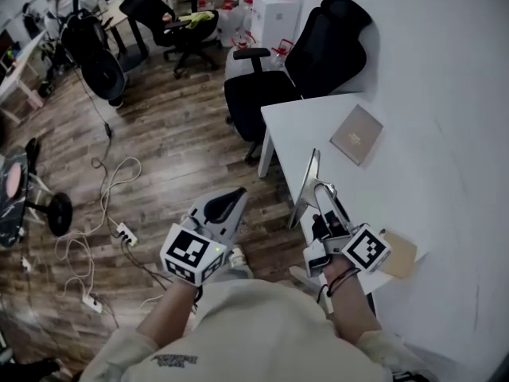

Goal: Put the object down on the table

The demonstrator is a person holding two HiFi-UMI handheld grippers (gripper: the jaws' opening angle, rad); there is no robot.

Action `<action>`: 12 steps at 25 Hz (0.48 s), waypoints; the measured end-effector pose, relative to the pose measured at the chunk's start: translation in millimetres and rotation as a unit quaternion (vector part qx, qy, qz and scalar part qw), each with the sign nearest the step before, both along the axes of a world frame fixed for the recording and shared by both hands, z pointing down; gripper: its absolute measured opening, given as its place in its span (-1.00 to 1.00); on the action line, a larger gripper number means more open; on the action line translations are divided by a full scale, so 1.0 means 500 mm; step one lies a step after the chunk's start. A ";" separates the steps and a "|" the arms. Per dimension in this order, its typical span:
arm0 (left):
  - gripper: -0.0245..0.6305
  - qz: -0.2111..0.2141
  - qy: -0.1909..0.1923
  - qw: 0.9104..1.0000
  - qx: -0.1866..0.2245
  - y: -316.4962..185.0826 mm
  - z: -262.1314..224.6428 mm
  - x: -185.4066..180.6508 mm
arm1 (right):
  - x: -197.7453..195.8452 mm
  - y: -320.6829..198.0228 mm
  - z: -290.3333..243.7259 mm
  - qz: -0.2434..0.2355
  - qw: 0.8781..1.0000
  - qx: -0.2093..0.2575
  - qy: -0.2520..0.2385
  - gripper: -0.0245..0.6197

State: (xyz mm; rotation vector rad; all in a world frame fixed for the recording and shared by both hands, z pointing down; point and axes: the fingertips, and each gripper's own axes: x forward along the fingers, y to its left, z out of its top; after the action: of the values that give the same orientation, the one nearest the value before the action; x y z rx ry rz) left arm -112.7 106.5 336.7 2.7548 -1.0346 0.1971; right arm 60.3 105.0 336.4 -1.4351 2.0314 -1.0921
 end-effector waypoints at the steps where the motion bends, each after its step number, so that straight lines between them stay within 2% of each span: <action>1: -0.86 0.001 -0.001 1.000 -0.002 -0.021 0.003 -0.008 | -0.001 -0.021 0.014 0.010 1.000 -0.013 -0.007 -0.16; 7: -0.86 0.010 -0.015 1.000 -0.004 -0.117 0.028 -0.038 | 0.003 -0.122 0.092 0.075 0.992 -0.073 -0.073 -0.16; 12: -0.86 0.016 -0.014 1.000 -0.016 -0.202 0.054 -0.018 | 0.031 -0.228 0.135 0.114 0.983 -0.080 -0.116 -0.16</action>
State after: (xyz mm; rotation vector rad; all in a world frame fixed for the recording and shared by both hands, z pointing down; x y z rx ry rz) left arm -121.9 5.2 363.5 2.7487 -0.9850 0.2566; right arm 75.7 -8.9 403.9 -1.4968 1.6075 -1.2793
